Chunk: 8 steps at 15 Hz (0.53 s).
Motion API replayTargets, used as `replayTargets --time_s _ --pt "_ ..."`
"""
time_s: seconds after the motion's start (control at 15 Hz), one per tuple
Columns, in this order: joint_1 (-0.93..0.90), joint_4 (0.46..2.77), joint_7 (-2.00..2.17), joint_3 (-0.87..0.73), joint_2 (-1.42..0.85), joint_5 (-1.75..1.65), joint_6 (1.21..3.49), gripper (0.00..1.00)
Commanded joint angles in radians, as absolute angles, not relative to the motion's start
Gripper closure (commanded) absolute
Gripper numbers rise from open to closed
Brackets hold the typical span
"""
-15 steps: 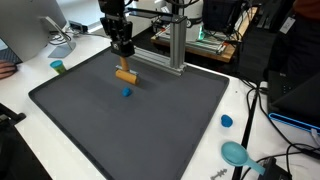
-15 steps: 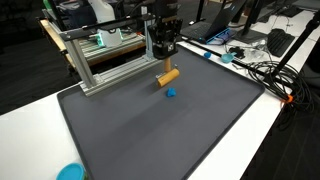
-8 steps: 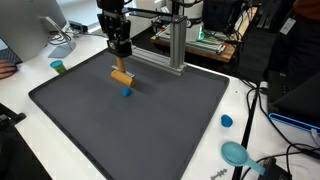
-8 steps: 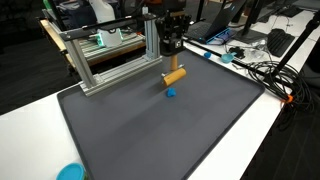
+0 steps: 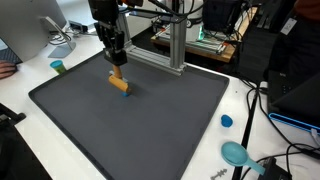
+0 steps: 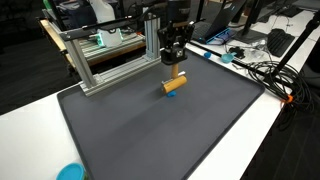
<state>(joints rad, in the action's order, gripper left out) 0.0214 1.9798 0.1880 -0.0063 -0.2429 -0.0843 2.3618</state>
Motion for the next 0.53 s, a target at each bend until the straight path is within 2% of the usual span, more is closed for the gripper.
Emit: replayTargets --time_s 0.0,0.27,0.33,0.4,0.47 --pt "-0.001 1.947 0.233 -0.035 -0.263 -0.110 2.315 0.78" --pt "0.009 1.999 0.213 -0.023 -0.240 -0.057 2.354 0.78" --pt "0.008 1.975 0.204 -0.030 -0.268 -0.074 2.345 0.53" --pt "0.007 1.978 0.204 -0.029 -0.268 -0.072 2.345 0.53" --pt "0.007 1.980 0.205 -0.029 -0.268 -0.071 2.345 0.78"
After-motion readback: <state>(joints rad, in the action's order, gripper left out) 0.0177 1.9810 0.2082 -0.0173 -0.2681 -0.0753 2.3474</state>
